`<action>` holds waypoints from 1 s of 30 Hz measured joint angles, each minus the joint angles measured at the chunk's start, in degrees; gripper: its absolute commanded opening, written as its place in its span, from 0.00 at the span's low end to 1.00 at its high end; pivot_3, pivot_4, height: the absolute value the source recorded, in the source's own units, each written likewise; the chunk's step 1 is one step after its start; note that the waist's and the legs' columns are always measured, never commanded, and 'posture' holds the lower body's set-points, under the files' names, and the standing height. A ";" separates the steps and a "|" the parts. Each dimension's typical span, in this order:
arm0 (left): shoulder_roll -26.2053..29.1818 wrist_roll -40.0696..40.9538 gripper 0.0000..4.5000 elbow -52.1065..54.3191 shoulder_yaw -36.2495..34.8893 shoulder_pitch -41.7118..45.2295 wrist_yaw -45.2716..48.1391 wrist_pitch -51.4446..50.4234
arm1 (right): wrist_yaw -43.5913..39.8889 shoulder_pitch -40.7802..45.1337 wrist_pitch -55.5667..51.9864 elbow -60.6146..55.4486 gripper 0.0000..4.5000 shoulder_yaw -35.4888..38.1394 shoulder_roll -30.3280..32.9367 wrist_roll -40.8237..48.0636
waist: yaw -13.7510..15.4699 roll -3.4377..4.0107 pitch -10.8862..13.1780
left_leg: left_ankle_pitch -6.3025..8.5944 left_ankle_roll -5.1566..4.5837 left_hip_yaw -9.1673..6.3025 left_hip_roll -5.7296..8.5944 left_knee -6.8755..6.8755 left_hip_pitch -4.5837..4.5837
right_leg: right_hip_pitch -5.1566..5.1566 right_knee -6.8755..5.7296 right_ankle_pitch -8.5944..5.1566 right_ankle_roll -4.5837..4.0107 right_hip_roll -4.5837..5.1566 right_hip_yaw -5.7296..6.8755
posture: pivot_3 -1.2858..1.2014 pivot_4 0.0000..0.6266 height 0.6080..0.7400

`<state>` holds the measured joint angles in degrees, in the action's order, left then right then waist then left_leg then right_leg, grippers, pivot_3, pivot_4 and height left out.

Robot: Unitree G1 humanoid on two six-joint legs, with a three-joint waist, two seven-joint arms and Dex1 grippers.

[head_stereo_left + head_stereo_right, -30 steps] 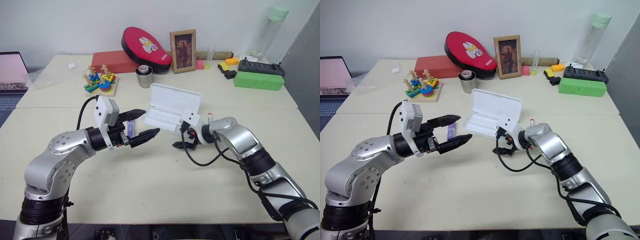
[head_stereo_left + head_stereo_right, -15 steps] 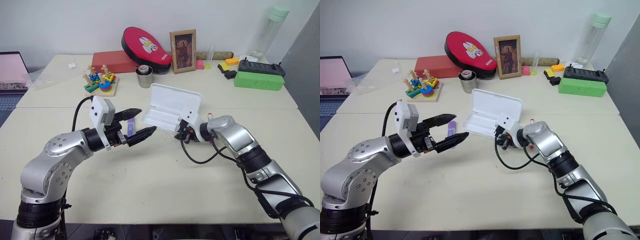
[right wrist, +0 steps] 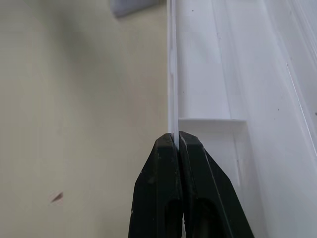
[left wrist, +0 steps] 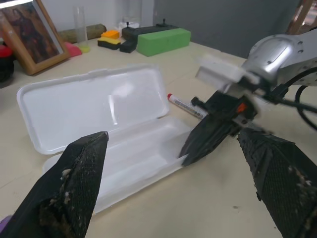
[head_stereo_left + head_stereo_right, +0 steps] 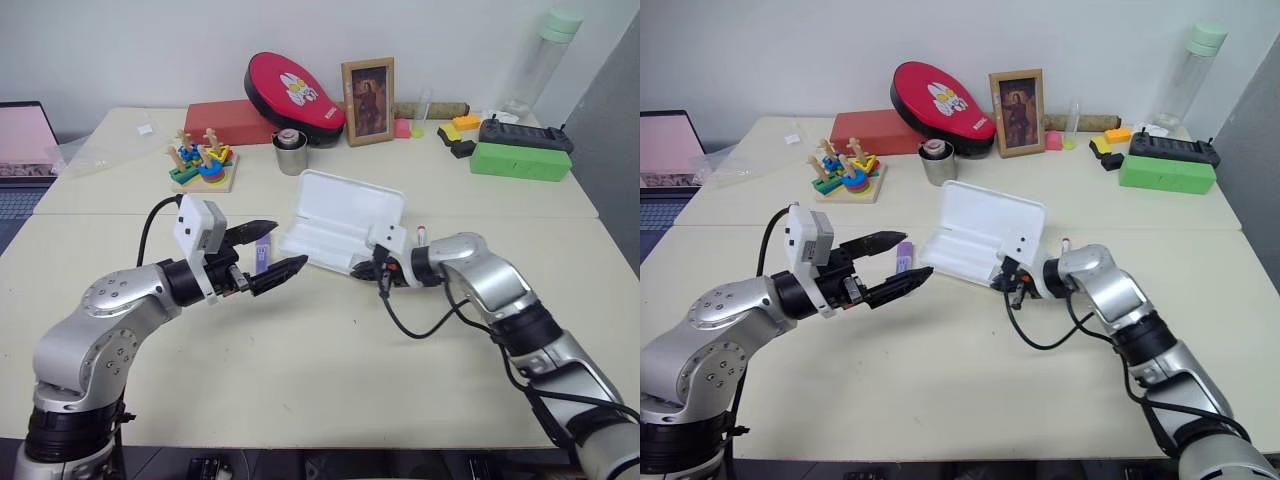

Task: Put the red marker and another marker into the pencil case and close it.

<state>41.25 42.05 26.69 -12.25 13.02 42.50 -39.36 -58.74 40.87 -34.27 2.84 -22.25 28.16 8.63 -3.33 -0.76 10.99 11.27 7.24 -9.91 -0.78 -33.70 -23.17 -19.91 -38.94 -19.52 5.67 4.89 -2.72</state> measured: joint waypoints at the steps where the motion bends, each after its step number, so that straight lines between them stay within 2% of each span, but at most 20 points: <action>1: 0.25 0.46 1.00 0.22 -0.49 -0.59 0.24 -0.23 | -1.17 -0.79 0.76 -1.70 0.01 0.41 1.12 0.53 | 0.00 0.00 0.00 | 0.00 0.00 0.00 0.00 0.00 0.00 | 0.00 0.00 0.00 0.00 0.00 -0.01 | 0.52 0.24 1.00; 13: 6.63 5.43 1.00 6.14 -7.42 -13.03 3.75 -3.14 | -8.28 -7.58 4.74 -10.95 0.01 0.54 8.35 1.62 | 0.08 0.00 0.01 | 0.01 -0.01 0.02 0.00 0.00 -0.02 | -0.05 -0.01 0.00 -0.01 0.00 -0.03 | 0.52 0.24 1.00; 18: 6.84 6.78 1.00 7.24 -8.19 -13.03 3.05 -3.92 | -10.01 -9.48 5.21 -12.87 0.01 -1.82 9.14 1.46 | 0.12 -0.01 0.01 | 0.00 -0.01 0.02 0.00 0.00 -0.05 | -0.05 0.00 0.00 -0.01 0.00 -0.02 | 0.52 0.24 1.00; 30: 6.85 8.36 1.00 8.87 -8.17 -12.58 0.68 -4.65 | -8.44 -11.15 3.06 -14.40 0.01 -4.55 8.68 -0.83 | 0.16 -0.01 0.01 | 0.00 0.00 0.02 0.00 0.00 -0.05 | -0.06 0.00 0.00 -0.01 0.00 -0.02 | 0.52 0.24 1.00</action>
<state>48.09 50.41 35.56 -20.42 0.44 43.18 -44.01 -67.18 29.72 -31.21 -11.56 -26.80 36.84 7.79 -3.17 -0.77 10.99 11.27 7.24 -9.90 -0.78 -33.71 -23.22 -19.96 -38.94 -19.52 5.66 4.89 -2.74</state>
